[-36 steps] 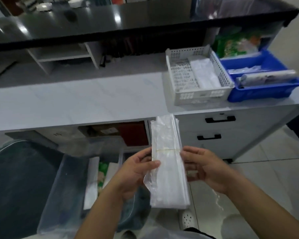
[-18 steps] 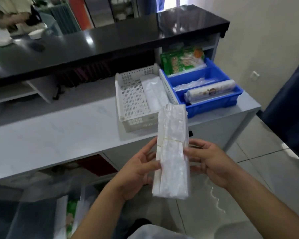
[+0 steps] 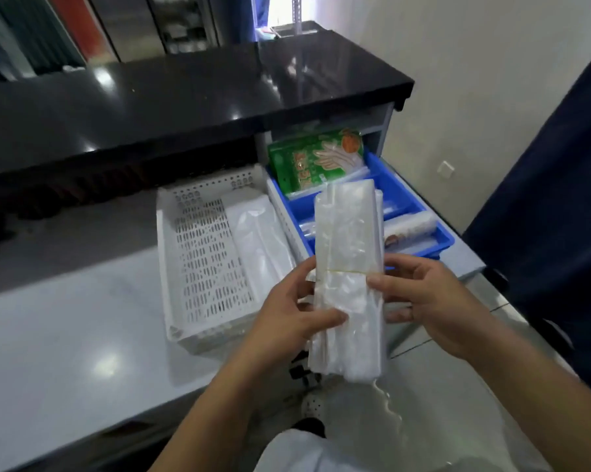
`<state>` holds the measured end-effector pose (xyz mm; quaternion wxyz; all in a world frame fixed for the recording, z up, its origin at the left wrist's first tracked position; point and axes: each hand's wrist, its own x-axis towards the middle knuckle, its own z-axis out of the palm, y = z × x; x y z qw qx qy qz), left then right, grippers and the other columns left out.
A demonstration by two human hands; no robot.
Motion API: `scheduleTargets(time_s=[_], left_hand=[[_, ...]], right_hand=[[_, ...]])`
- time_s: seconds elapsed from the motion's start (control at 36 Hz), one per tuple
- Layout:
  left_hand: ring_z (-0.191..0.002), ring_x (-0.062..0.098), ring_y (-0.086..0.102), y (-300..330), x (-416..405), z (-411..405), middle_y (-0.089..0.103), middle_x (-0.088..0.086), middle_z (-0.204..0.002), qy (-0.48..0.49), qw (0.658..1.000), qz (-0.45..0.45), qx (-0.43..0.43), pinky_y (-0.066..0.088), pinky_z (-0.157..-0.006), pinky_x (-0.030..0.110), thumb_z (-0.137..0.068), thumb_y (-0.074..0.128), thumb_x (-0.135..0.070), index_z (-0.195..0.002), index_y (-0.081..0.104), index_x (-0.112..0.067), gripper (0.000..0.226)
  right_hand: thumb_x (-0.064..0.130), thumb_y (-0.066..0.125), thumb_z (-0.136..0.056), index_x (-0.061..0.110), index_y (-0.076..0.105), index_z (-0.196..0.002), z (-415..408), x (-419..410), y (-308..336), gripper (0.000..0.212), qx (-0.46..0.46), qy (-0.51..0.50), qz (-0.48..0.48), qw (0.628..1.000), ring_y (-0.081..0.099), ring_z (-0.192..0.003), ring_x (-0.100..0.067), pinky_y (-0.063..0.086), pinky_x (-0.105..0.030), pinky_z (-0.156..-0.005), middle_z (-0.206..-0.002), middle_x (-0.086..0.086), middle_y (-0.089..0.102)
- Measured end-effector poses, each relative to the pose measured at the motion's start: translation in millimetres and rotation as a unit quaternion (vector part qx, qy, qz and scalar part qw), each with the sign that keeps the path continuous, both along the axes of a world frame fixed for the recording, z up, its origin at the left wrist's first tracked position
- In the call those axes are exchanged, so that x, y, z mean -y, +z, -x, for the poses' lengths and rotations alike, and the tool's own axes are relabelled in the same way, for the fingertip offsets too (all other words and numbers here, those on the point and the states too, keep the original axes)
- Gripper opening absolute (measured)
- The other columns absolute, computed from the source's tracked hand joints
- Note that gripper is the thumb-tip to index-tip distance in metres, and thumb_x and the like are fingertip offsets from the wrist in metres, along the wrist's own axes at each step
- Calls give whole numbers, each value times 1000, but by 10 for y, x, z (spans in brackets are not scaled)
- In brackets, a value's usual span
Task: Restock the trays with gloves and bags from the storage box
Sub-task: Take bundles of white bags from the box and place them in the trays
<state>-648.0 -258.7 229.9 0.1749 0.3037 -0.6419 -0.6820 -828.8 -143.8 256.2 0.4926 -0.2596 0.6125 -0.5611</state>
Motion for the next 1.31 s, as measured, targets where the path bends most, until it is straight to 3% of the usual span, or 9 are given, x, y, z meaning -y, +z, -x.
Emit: scheduleTargets(time_s=[0.11, 0.33, 0.47, 0.61, 0.69, 0.78, 0.97, 1.08, 1.31], left_hand=[[-99, 20, 71, -1, 287, 357, 73, -2, -113, -34, 999, -10, -29, 57, -76, 26, -75, 78, -3, -127, 57, -50, 74], [-112, 20, 67, 23, 721, 865, 69, -5, -124, -59, 997, -17, -39, 54, -97, 49, -77, 77, -10, -137, 49, -47, 76], [-116, 15, 65, 53, 1026, 925, 67, -8, -127, -86, 994, -44, -53, 55, -97, 40, -81, 80, -28, -140, 47, -50, 71], [-113, 12, 63, -152, 1299, 907, 65, -6, -124, 154, 988, 1, 13, 53, -98, 40, -93, 69, -26, -131, 59, -41, 42], [-121, 12, 53, -347, 1318, 872, 51, -8, -141, 202, 964, 73, 155, 49, -96, 37, -90, 70, -32, -141, 46, -43, 57], [-120, 17, 55, -501, 1216, 884, 49, -3, -143, 186, 956, 58, 218, 51, -94, 37, -88, 72, -31, -148, 37, -40, 70], [-76, -14, 65, -649, 1063, 963, 51, -36, -98, 218, 952, 16, 212, 51, -51, 12, -87, 69, -10, -142, 40, -45, 71], [-82, -7, 65, -643, 1034, 985, 51, -36, -101, 246, 947, -7, 208, 53, -54, 12, -89, 71, -12, -142, 45, -42, 66], [-92, -5, 60, -623, 934, 1027, 52, -34, -105, 289, 930, 5, 226, 52, -57, 10, -91, 70, -20, -144, 45, -39, 62]], right_hand=[[26, 83, -74, 24, 70, -118, 353, 234, 90, 46, 36, 22, -17, 999, 69, -108, -30, 60, -44, -77, -120, -8, 70], [13, 71, -83, 14, 67, -120, 741, 668, 125, 37, 29, -22, -13, 999, 69, -107, -32, 60, -43, -76, -120, -11, 70], [13, 70, -80, 10, 66, -120, 981, 1008, 218, 40, -1, -17, 25, 1000, 71, -102, -28, 61, -43, -77, -114, -10, 73], [-5, 64, -86, 22, 70, -107, 1384, 1481, 346, 35, -155, 18, 80, 985, 72, -87, -11, 57, -25, -68, -93, 6, 78], [15, 65, -86, 35, 69, -102, 1605, 1723, 401, 26, -380, 83, 95, 916, 67, -87, -8, 52, -24, -75, -88, 18, 73], [31, 60, -89, 35, 64, -118, 1770, 1897, 300, 30, -606, 170, 50, 776, 63, -84, -23, 45, -32, -68, -94, 6, 70], [16, 52, -91, 32, 51, -128, 1799, 2197, -184, 41, -764, 332, -15, 553, 65, -99, -31, 52, -37, -69, -114, -2, 69], [10, 54, -84, 25, 54, -122, 1822, 2347, -450, 40, -779, 340, 19, 527, 65, -90, -30, 34, -32, -57, -103, -1, 70], [8, 52, -82, 17, 48, -129, 1750, 2446, -873, 48, -782, 363, 24, 507, 62, -97, -30, 31, -33, -62, -110, -4, 66]])
